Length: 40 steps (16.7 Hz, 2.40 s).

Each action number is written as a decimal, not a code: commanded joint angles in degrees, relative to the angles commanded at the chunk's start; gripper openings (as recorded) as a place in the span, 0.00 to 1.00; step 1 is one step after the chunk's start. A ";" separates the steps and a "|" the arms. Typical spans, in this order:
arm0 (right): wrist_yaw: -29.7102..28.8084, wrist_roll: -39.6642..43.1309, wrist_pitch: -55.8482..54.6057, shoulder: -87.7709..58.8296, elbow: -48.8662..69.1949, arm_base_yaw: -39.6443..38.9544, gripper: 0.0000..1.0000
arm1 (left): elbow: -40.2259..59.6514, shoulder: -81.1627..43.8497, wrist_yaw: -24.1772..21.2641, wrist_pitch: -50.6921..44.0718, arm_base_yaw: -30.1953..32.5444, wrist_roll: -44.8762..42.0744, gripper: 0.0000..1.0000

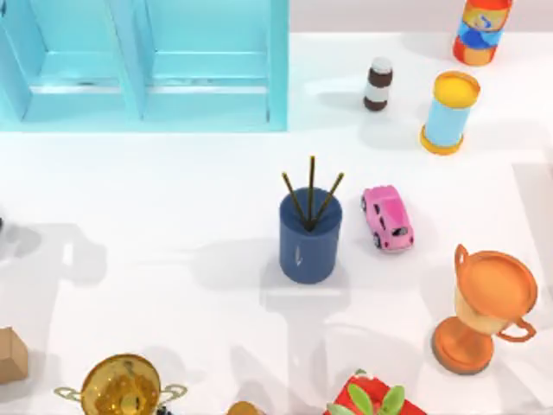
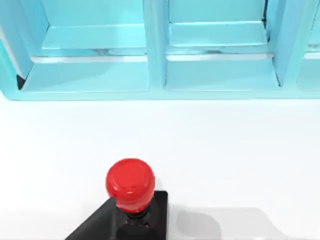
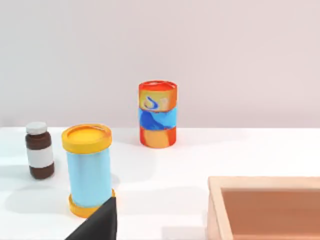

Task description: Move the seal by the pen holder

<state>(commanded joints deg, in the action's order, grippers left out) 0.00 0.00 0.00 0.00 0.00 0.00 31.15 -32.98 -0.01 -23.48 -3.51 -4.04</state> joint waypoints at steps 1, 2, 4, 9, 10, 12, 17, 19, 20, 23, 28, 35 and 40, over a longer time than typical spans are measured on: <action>0.00 0.00 0.00 0.00 0.00 0.00 1.00 | 5.27 -6.22 -0.03 -3.86 -0.53 -0.63 1.00; 0.00 0.00 0.00 0.00 0.00 0.00 1.00 | 10.58 -12.63 -0.06 -7.83 -1.08 -1.27 1.00; 0.00 0.00 0.00 0.00 0.00 0.00 1.00 | 20.96 -25.27 -0.10 -15.94 -2.22 -2.57 1.00; 0.00 0.00 0.00 0.00 0.00 0.00 1.00 | 44.48 -52.52 -0.07 -35.02 -4.99 -5.65 1.00; 0.00 0.00 0.00 0.00 0.00 0.00 1.00 | 48.85 -57.38 -0.06 -38.29 -5.47 -6.19 1.00; 0.00 0.00 0.00 0.00 0.00 0.00 1.00 | 56.83 -66.28 -0.06 -44.10 -6.35 -7.18 1.00; 0.00 0.00 0.00 0.00 0.00 0.00 1.00 | 70.24 -80.13 -0.08 -53.44 -7.82 -8.81 1.00; 0.00 0.00 0.00 0.00 0.00 0.00 1.00 | 72.22 -82.08 -0.09 -54.77 -8.04 -9.04 1.00; 0.00 0.00 0.00 0.00 0.00 0.00 1.00 | 72.40 -82.24 -0.09 -54.88 -8.06 -9.06 1.00; 0.00 0.00 0.00 0.00 0.00 0.00 1.00 | 72.40 -82.24 -0.09 -54.88 -8.06 -9.06 1.00; 0.00 0.00 0.00 0.00 0.00 0.00 1.00 | 68.31 -82.84 -0.09 -50.60 -7.95 -8.94 1.00; 0.00 0.00 0.00 0.00 0.00 0.00 1.00 | 54.87 -85.56 -0.11 -33.96 -8.21 -9.26 1.00; 0.00 0.00 0.00 0.00 0.00 0.00 1.00 | 54.45 -85.67 -0.11 -33.50 -8.22 -9.28 0.92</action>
<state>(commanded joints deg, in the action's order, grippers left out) 0.00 0.00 0.00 0.00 0.00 0.00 85.60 -118.65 -0.13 -56.98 -11.74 -13.32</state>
